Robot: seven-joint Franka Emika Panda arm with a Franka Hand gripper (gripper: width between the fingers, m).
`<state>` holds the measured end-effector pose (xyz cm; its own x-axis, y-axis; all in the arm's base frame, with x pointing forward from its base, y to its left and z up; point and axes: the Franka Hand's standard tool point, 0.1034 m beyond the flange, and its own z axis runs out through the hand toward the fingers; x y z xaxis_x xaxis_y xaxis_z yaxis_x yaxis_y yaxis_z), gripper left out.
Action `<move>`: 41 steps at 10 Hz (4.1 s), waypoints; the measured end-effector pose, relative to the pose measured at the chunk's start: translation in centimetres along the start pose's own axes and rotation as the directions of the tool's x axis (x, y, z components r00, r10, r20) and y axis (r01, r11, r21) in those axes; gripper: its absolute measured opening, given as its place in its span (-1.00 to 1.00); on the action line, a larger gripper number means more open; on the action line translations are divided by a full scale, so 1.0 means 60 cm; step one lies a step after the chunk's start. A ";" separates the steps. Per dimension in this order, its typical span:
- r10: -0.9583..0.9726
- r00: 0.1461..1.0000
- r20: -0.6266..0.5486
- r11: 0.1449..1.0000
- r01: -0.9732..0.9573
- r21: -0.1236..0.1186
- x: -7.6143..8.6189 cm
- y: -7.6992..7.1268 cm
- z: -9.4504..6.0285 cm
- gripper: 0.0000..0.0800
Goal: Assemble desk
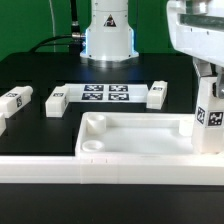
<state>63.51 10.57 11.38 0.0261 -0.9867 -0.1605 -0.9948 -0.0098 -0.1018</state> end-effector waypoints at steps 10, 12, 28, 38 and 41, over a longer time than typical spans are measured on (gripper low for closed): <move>-0.423 0.906 0.028 0.904 0.424 -0.060 -0.007 0.005 0.001 0.62; -0.569 0.821 0.039 0.819 0.571 -0.059 -0.006 0.007 0.002 0.62; -0.992 0.070 0.107 0.059 0.993 -0.099 0.004 -0.002 -0.002 -0.27; -0.830 0.556 0.031 0.546 0.824 -0.153 0.046 -0.001 -0.008 -0.01; -0.880 0.474 0.039 0.465 0.875 -0.132 0.028 0.008 -0.039 0.54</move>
Offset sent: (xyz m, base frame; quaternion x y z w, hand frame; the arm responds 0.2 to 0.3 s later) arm 0.0000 0.0000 0.0000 0.0000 0.0000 -0.0650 0.9979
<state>62.88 8.51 13.34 0.8915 -0.4524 -0.0250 -0.4531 -0.8895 -0.0586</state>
